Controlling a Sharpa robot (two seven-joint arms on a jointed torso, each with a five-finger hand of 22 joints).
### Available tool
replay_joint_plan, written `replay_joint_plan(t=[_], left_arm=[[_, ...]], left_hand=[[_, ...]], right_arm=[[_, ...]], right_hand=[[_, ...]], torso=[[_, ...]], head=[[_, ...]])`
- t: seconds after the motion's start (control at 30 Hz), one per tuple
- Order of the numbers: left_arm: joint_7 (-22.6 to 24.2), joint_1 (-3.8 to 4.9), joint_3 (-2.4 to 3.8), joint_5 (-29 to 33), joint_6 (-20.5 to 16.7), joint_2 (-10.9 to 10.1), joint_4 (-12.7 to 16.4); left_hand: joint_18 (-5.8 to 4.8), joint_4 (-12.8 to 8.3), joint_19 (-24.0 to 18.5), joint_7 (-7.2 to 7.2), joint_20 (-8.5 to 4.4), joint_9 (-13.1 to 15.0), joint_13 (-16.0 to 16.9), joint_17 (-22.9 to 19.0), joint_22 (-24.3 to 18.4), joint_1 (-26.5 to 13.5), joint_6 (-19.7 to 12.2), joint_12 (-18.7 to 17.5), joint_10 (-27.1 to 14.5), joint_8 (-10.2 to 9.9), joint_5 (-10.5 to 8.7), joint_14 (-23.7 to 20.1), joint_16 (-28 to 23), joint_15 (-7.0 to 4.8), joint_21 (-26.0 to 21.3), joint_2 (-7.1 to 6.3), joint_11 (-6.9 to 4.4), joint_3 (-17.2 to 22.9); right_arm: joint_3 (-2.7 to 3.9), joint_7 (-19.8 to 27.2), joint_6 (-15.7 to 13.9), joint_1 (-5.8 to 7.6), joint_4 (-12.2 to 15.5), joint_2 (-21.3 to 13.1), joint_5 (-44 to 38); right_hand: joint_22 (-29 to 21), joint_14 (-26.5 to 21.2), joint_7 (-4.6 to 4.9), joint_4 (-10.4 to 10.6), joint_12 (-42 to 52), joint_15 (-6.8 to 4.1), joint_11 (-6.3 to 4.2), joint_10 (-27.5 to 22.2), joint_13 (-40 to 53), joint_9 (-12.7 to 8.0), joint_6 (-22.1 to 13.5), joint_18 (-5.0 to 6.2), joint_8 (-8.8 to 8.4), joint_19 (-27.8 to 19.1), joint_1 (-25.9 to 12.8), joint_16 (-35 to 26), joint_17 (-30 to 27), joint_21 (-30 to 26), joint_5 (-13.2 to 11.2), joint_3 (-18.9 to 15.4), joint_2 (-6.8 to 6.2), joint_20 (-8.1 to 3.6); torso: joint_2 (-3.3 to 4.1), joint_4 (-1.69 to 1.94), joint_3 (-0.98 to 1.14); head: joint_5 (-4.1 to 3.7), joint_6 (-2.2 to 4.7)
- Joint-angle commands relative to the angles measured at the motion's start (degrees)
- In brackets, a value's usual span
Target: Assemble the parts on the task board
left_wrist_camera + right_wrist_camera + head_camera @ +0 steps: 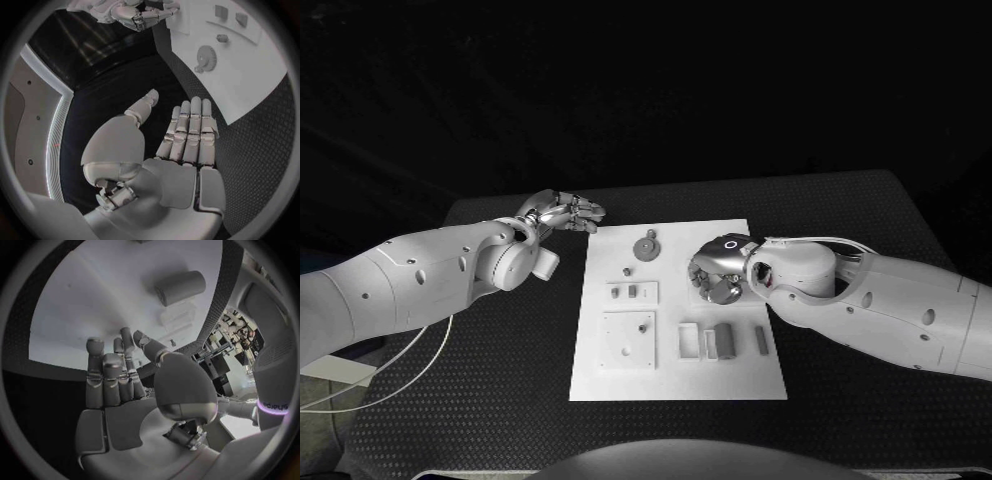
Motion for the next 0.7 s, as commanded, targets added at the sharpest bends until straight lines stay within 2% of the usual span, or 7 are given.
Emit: replay_joint_plan(t=[0.03, 0.13, 0.2, 0.23, 0.3, 0.57, 0.7], left_arm=[[0.42, 0.08, 0.05, 0.11, 0.54, 0.02, 0.12], [0.41, 0.08, 0.05, 0.11, 0.52, 0.00, 0.10], [0.42, 0.08, 0.05, 0.11, 0.54, 0.01, 0.13], [0.41, 0.08, 0.05, 0.11, 0.56, 0.01, 0.14], [0.40, 0.08, 0.05, 0.11, 0.56, 0.00, 0.12], [0.41, 0.08, 0.05, 0.11, 0.56, 0.01, 0.08], [0.43, 0.08, 0.05, 0.11, 0.57, 0.04, 0.10]], left_hand=[[0.41, -0.02, -0.17, -0.03, 0.39, -0.06, -0.08, 0.07, -0.10, -0.27, -0.28, 0.25, -0.14, 0.25, -0.10, 0.08, -0.40, 0.13, 0.34, 0.12, 0.24, -0.29], [0.41, -0.02, -0.18, -0.03, 0.39, -0.06, -0.09, 0.09, -0.11, -0.27, -0.29, 0.24, -0.15, 0.25, -0.10, 0.09, -0.41, 0.13, 0.34, 0.11, 0.24, -0.30], [0.41, -0.03, -0.18, -0.03, 0.38, -0.07, -0.09, 0.10, -0.11, -0.27, -0.29, 0.24, -0.15, 0.25, -0.10, 0.09, -0.42, 0.13, 0.34, 0.11, 0.23, -0.30], [0.41, -0.03, -0.18, -0.04, 0.38, -0.07, -0.10, 0.11, -0.11, -0.26, -0.29, 0.24, -0.14, 0.25, -0.10, 0.09, -0.43, 0.13, 0.34, 0.11, 0.23, -0.30], [0.41, -0.03, -0.18, -0.04, 0.38, -0.07, -0.10, 0.12, -0.12, -0.26, -0.29, 0.25, -0.14, 0.26, -0.10, 0.09, -0.44, 0.13, 0.35, 0.11, 0.23, -0.30], [0.41, -0.03, -0.17, -0.05, 0.38, -0.08, -0.11, 0.17, -0.14, -0.26, -0.28, 0.25, -0.12, 0.27, -0.10, 0.10, -0.48, 0.13, 0.35, 0.14, 0.22, -0.30], [0.41, -0.04, -0.17, -0.06, 0.38, -0.08, -0.12, 0.20, -0.15, -0.26, -0.27, 0.26, -0.11, 0.28, -0.11, 0.11, -0.50, 0.13, 0.35, 0.14, 0.21, -0.31]], right_arm=[[-0.01, 0.28, -0.84, -0.04, 0.09, 0.01, -0.43], [-0.02, 0.13, -0.90, -0.05, 0.14, -0.02, -0.74], [-0.02, 0.00, -2.10, -0.09, 0.27, -0.09, -1.44], [-0.02, -0.11, -2.36, -0.12, 0.35, -0.10, -1.85], [-0.02, -0.42, -2.44, -0.18, 0.47, -0.12, -2.58], [-0.02, -1.18, -2.82, -0.29, 0.70, -0.22, -3.69], [-0.02, -1.21, -4.72, -0.33, 0.81, -0.24, -3.82]], right_hand=[[0.99, 0.12, -0.03, 0.29, 0.43, -0.52, -0.05, 0.54, 0.14, -0.08, 0.43, 4.84, 0.23, 0.52, -0.54, 0.27, -0.07, 0.08, 0.11, 0.01, 0.21, 0.01], [1.01, 0.22, -0.16, 0.09, 1.07, -0.94, -0.49, 1.75, 0.65, -0.08, 0.76, 4.84, 0.34, 0.65, -0.27, 0.25, -0.08, 0.10, 0.12, 0.33, 0.72, -0.13], [1.08, 0.37, -0.59, -0.30, 1.79, -1.52, -1.07, 2.93, 1.35, 0.13, 1.81, 4.84, 0.86, 0.83, 0.19, 0.25, -0.07, 0.20, 0.12, 0.62, 1.84, -0.24], [1.12, 0.48, -1.00, -0.51, 2.35, -1.88, -1.45, 3.86, 1.78, 0.38, 2.78, 4.84, 1.40, 0.95, 0.57, 0.27, -0.06, 0.30, 0.12, 0.83, 2.81, -0.30], [1.24, 0.71, -1.56, -0.84, 3.07, -2.50, -2.09, 4.95, 2.51, 0.75, 3.96, 4.84, 2.06, 1.11, 1.24, 0.27, -0.05, 0.54, 0.12, 0.82, 3.65, -0.41], [1.30, 1.02, -1.97, -0.83, 3.92, -3.23, -2.81, 6.03, 3.94, 1.25, 5.18, 4.84, 2.65, 1.20, 2.16, 0.03, -0.09, 1.02, 0.12, 0.42, 4.12, -0.54], [1.29, 1.09, -2.00, -0.83, 4.04, -3.34, -2.93, 6.17, 4.23, 1.33, 5.31, 4.84, 2.70, 1.28, 2.29, -0.03, -0.09, 1.14, 0.12, 0.35, 4.19, -0.58]], torso=[[0.01, -0.01, -0.01], [0.01, -0.01, -0.01], [0.01, -0.01, -0.01], [0.01, -0.01, -0.01], [0.01, -0.01, 0.01], [0.00, -0.02, 0.03], [0.00, -0.02, 0.03]], head=[[0.00, 0.00], [0.00, 0.00], [0.00, 0.00], [0.00, 0.00], [0.01, -0.04], [0.03, -0.13], [0.03, -0.13]])
